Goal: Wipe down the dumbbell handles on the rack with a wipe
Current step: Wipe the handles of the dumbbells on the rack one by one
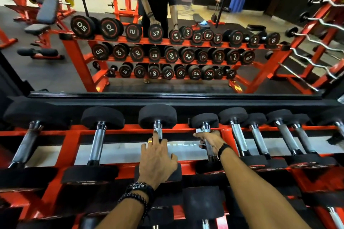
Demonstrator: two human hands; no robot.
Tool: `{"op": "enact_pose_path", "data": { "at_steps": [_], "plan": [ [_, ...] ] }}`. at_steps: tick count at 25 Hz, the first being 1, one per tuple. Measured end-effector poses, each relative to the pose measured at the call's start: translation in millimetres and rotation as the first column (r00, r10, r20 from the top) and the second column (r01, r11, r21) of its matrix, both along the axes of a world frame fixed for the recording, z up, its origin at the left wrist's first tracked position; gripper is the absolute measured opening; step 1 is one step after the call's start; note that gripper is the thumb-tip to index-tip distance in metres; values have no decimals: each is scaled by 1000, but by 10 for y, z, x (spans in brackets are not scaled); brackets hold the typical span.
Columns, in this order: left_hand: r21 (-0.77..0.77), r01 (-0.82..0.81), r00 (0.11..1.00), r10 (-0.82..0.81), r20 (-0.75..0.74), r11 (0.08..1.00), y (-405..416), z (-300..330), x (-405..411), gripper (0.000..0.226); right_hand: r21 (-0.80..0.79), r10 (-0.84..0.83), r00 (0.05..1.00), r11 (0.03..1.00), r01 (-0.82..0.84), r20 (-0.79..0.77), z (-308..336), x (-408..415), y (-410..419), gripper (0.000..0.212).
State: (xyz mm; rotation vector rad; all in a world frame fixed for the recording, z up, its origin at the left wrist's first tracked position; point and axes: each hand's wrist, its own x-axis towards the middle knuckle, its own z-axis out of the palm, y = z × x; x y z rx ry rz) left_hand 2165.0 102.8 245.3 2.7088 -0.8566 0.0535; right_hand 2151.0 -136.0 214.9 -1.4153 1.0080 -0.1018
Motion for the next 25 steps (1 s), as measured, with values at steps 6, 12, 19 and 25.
{"op": "enact_pose_path", "data": {
  "at_steps": [6,12,19,25],
  "plan": [
    [-2,1,1000,-1,-10,1000,7,-5,2,51,-486,-221,975,854,186,-14,-71,27,161,48],
    [-2,-21,1000,21,-16,1000,7,25,-5,49,-515,-315,937,784,347,152,75,-13,249,45],
    [13,-21,1000,21,-2,1000,7,3,1,48,-180,-438,853,850,496,283,-18,-89,150,23],
    [14,-23,1000,23,2,1000,1,1,-3,52,-575,-305,932,735,360,194,35,-203,135,21]
  ]
}}
